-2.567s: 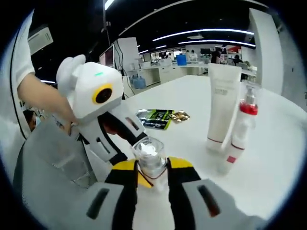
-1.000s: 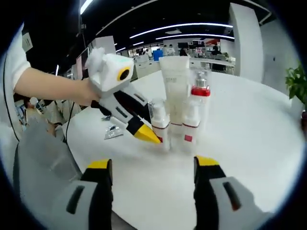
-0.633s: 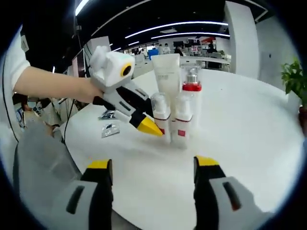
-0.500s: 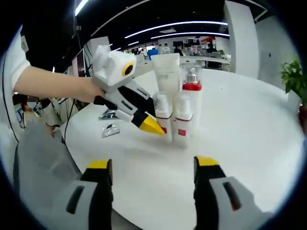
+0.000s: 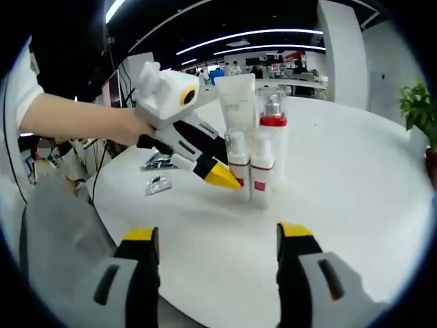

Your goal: Arrange the skincare products in the storage area until every visible bottle or jar stands upright without overlapping.

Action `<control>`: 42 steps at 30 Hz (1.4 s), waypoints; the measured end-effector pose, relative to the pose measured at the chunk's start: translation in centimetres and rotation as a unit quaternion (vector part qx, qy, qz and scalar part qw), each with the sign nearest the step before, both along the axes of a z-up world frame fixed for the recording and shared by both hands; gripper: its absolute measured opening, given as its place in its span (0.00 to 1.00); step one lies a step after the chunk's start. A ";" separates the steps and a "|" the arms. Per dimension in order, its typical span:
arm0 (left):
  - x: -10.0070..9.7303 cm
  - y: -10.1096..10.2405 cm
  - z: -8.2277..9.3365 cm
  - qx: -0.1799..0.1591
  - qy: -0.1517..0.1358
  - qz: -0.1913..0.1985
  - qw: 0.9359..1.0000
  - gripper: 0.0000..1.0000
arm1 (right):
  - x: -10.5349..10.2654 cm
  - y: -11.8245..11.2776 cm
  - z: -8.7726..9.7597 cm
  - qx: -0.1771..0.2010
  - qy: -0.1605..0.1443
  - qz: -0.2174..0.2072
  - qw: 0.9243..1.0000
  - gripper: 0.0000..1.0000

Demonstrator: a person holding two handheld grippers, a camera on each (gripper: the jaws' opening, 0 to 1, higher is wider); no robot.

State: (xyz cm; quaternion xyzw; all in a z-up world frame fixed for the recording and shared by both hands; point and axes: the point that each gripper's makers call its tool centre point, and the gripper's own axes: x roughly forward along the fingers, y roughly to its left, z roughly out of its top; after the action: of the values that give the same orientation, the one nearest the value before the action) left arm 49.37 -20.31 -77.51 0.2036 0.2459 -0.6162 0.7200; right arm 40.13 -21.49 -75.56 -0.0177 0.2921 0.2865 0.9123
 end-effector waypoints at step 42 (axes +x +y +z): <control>-5.8 11.0 -1.1 0.026 0.088 0.168 0.982 0.59 | -0.8 0.9 2.0 0.008 -0.016 0.003 1.000 0.76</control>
State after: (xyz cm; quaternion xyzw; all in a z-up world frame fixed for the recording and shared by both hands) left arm 43.58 -9.27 -78.57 0.1232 0.3546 -0.4953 0.7834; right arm 39.32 -20.55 -73.59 -0.0161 0.2750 0.2915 0.9160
